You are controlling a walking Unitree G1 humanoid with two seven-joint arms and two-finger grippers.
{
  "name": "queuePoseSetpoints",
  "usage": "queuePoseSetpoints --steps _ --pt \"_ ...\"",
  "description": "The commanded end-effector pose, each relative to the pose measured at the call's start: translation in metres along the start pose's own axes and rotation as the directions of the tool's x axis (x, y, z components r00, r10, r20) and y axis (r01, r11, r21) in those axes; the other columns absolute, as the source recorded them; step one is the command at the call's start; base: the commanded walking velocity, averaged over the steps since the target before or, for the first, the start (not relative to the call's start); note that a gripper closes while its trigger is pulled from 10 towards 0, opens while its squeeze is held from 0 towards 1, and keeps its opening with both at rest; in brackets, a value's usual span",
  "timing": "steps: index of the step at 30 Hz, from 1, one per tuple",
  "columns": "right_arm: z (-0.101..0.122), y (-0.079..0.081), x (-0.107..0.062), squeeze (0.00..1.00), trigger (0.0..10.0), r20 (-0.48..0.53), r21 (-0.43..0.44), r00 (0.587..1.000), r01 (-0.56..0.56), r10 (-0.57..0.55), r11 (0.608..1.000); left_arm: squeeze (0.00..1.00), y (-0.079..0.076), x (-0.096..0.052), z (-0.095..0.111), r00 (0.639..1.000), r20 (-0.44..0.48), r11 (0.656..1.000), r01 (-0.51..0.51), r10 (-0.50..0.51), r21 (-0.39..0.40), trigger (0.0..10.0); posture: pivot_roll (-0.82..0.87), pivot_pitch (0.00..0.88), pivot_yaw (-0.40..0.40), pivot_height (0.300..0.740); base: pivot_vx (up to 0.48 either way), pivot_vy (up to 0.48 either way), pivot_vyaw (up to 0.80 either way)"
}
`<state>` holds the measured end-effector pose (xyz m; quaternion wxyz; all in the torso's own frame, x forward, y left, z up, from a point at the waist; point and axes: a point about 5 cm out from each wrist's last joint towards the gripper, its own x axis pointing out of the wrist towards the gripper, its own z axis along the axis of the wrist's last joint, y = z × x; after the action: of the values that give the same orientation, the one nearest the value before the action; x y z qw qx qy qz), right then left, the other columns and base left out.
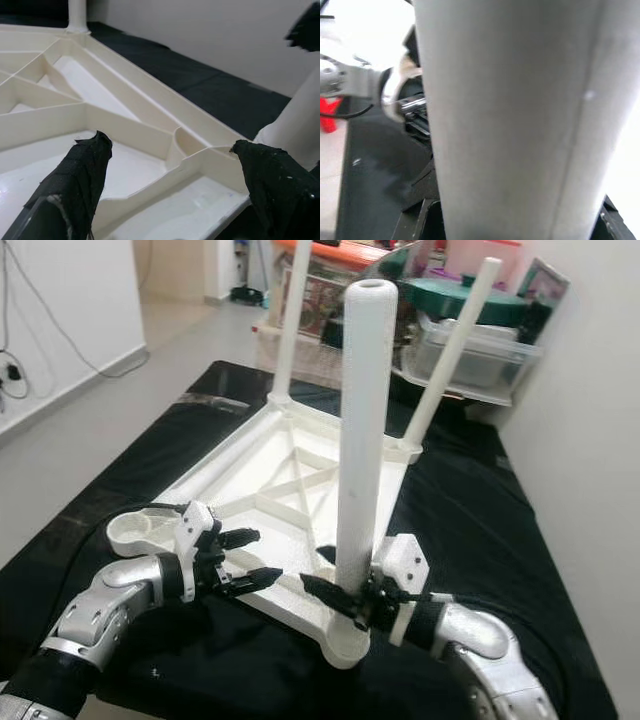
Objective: Building children table
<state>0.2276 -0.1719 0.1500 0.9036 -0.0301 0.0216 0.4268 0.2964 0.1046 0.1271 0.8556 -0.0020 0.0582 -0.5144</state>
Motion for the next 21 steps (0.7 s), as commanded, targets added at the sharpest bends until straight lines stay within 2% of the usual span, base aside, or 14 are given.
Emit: queuePoseSetpoints --steps 1,2,3,4,5,7,16,17,18,19,20,21 --pt "-0.026 -0.008 -0.007 0.0 0.0 -0.097 0.099 0.991 0.107 -0.097 0.989 0.0 -0.003 0.001 -0.003 1.0 0.001 1.0 0.006 -0.006 -0.008 10.0 0.13 0.0 -0.159 0.74 0.0 0.0 0.0" --pt "-0.034 -0.023 -0.012 0.0 0.0 -0.125 0.102 0.89 0.452 -0.439 0.886 0.0 -0.001 0.0 -0.002 1.0 0.004 1.0 -0.008 0.008 -0.007 10.0 0.13 0.0 -0.152 0.74 0.0 0.0 0.0" --pt "-0.038 -0.025 -0.016 0.0 0.0 -0.14 0.105 0.799 0.6 -0.585 0.793 0.0 0.001 0.0 -0.001 1.0 0.005 1.0 -0.014 0.014 -0.007 10.0 0.12 0.0 -0.142 0.74 0.0 0.0 0.0" --pt "-0.04 -0.026 -0.02 0.0 0.0 -0.15 0.105 0.731 0.681 -0.666 0.724 0.0 0.001 -0.001 -0.001 1.0 0.005 1.0 -0.017 0.017 -0.006 10.0 0.12 0.0 -0.142 0.74 0.0 0.0 0.0" --pt "-0.04 -0.025 -0.021 0.0 0.0 -0.152 0.106 0.705 0.708 -0.692 0.698 0.0 0.002 -0.001 -0.001 1.0 0.005 1.0 -0.018 0.018 -0.006 10.0 0.12 0.0 -0.142 0.74 0.0 0.0 0.0" --pt "-0.043 -0.023 -0.028 0.0 0.0 -0.173 0.077 0.604 0.796 -0.778 0.601 0.0 0.003 -0.002 -0.001 1.0 0.005 1.0 -0.021 0.021 -0.009 10.0 0.11 0.0 -0.136 0.74 0.0 0.0 0.0" --pt "-0.043 -0.023 -0.028 0.0 0.0 -0.173 0.077 0.604 0.796 -0.778 0.601 0.0 0.003 -0.002 -0.001 1.0 0.005 1.0 -0.021 0.021 -0.009 10.0 0.11 0.0 -0.136 0.74 0.0 0.0 0.0" --pt "-0.046 -0.023 -0.035 0.0 0.0 -0.201 0.088 0.519 0.854 -0.831 0.512 0.0 0.003 -0.002 -0.001 1.0 0.004 1.0 -0.024 0.024 -0.01 10.0 0.11 0.0 -0.129 0.74 0.0 0.0 0.0" --pt "-0.046 -0.023 -0.035 0.0 0.0 -0.201 0.088 0.519 0.854 -0.831 0.512 0.0 0.003 -0.002 -0.001 1.0 0.004 1.0 -0.024 0.024 -0.01 10.0 0.11 0.0 -0.129 0.74 0.0 0.0 0.0" --pt "-0.046 -0.017 -0.041 0.0 0.0 -0.202 0.174 0.41 0.909 -0.89 0.379 0.0 0.006 -0.001 0.001 1.0 0.007 1.0 -0.028 0.028 -0.009 10.0 0.08 0.0 -0.099 0.74 0.0 0.0 0.0" --pt "-0.041 -0.013 -0.042 0.0 0.0 -0.18 0.228 0.362 0.92 -0.915 0.319 0.0 0.008 0.001 0.003 0.999 0.009 1.0 -0.03 0.031 -0.008 10.0 0.09 0.0 -0.095 0.74 0.0 0.0 0.0" --pt "-0.041 -0.013 -0.042 0.0 0.0 -0.18 0.228 0.362 0.92 -0.915 0.319 0.0 0.008 0.001 0.003 0.999 0.009 1.0 -0.03 0.031 -0.008 10.0 0.09 0.0 -0.095 0.74 0.0 0.0 0.0"
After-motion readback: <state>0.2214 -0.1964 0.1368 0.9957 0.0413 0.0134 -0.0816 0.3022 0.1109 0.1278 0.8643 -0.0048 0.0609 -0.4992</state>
